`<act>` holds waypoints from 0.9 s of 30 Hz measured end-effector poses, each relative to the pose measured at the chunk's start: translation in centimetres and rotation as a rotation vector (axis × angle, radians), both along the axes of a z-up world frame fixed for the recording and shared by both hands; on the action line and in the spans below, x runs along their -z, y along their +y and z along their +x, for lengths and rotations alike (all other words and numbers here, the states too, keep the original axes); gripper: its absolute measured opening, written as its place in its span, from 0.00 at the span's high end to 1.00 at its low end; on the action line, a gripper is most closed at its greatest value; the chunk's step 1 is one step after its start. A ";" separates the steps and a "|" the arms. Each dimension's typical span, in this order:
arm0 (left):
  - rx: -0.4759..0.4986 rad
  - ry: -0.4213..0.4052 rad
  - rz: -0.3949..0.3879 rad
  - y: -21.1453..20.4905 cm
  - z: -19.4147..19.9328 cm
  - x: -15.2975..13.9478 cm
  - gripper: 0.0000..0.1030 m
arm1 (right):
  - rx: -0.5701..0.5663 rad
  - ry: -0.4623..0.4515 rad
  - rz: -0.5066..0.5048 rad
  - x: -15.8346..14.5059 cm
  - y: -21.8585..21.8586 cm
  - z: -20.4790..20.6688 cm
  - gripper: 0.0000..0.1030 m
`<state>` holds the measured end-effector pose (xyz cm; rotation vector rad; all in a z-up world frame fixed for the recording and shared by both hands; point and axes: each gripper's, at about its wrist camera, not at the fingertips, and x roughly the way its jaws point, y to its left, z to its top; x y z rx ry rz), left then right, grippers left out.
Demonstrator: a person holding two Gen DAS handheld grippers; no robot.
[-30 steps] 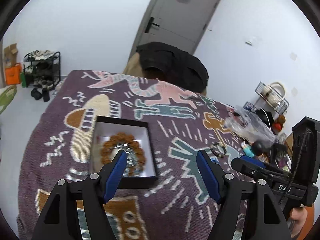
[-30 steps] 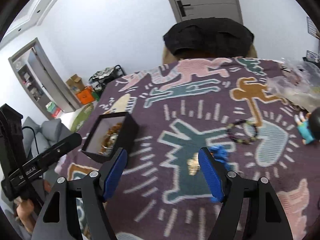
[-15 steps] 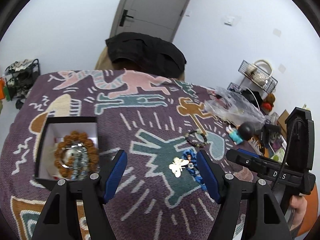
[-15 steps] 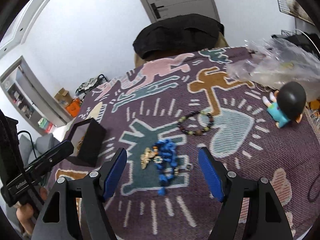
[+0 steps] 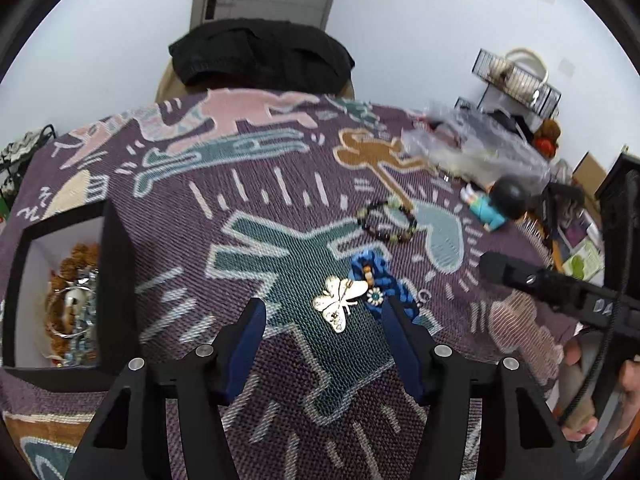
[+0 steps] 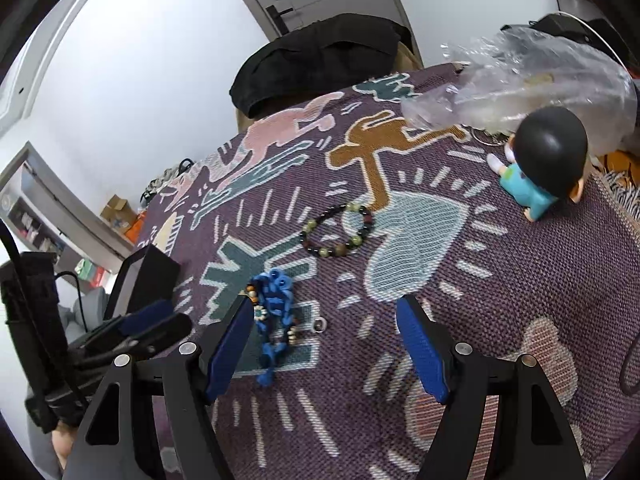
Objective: Organize jewelry
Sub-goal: 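Move both tools back to the pile, left toward the gold butterfly brooch, then grasp the gold butterfly brooch with the left tool while the right grasps the silver ring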
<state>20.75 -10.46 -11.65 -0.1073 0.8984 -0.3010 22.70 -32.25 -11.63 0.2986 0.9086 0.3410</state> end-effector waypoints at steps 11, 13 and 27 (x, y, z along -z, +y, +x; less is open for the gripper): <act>0.031 0.062 0.099 -2.3 2.3 3.1 0.53 | 0.041 0.005 0.024 0.8 -2.4 0.0 0.28; 0.035 0.051 0.113 -2.6 2.5 3.1 0.53 | 0.040 0.002 0.020 0.9 -2.5 -0.1 0.28; 0.042 0.006 0.086 -2.0 2.1 2.4 0.69 | -0.062 -0.079 -0.194 1.2 0.6 -1.0 0.53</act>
